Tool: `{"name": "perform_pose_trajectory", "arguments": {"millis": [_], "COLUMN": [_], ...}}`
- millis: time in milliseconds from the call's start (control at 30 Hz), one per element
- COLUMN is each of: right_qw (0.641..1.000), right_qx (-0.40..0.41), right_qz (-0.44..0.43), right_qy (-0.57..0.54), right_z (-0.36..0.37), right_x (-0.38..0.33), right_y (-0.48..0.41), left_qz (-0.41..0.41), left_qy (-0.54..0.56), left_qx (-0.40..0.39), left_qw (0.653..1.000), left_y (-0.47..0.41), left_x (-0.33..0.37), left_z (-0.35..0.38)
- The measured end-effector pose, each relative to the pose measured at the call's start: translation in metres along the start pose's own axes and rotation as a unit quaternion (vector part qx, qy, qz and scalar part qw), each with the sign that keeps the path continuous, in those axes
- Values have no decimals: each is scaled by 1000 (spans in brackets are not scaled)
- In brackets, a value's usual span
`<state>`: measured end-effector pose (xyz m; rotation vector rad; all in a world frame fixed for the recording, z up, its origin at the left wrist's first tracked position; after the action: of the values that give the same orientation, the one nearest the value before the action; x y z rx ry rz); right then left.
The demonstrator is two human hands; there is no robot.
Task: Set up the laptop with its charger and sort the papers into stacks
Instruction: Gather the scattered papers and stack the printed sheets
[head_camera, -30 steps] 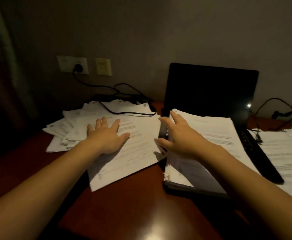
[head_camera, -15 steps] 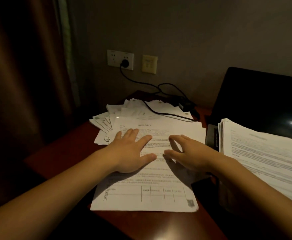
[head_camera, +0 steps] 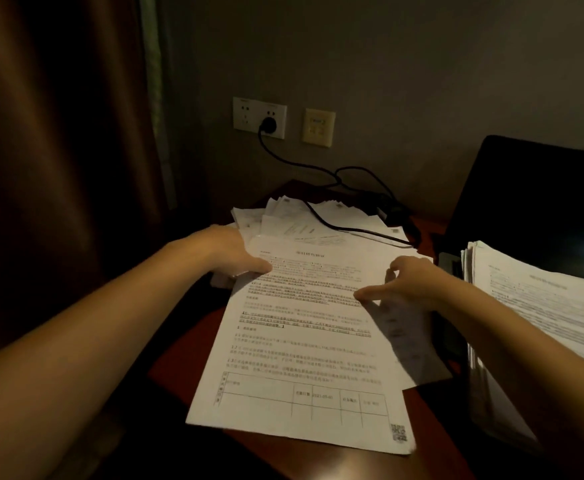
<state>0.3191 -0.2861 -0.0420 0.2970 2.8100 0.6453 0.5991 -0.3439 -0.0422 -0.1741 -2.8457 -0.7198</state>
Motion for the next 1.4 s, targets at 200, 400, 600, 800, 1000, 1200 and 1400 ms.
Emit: {"name": "perform_pose_trajectory", "arguments": {"millis": [200,400,600,800,1000,1200,1400], "right_qw": [997,992,975,981,962,914,912], "right_qx": [-58,-75,-57,68,69,168,88], "right_qz": [20,11,-84,-135,-210,-276,-267], "right_qy": [-39,-104,-200,-125,-159,-246,-298], "right_z": [-7,0,8,-11,-11,-41,-49], "right_x": [-2,-16,-28,-25,-31,-26,-24], "right_y": [-14,-11,-6,-10,-13,1,13], "left_qz": [35,71,138,155,233,289,293], "left_qy": [194,285,390,392,454,551,652], "left_qx": [4,28,46,171,166,113,147], "left_qw": [980,956,909,891,844,774,683], "left_y": [0,0,9,22,34,33,26], "left_x": [-5,-2,-2,-21,-28,-23,-23], "left_z": [5,13,16,4,-3,-7,-17]}}
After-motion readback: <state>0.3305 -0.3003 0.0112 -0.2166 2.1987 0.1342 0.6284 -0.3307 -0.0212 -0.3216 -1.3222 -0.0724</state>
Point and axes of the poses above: each hand's wrist, its own y-axis away from the middle knuckle, its own z-axis out of the palm, x = y × z, the point moved 8 cm from there along -y, towards the middle knuckle, and after that the axes turned 14 degrees about -x, right-handed, at the moved point
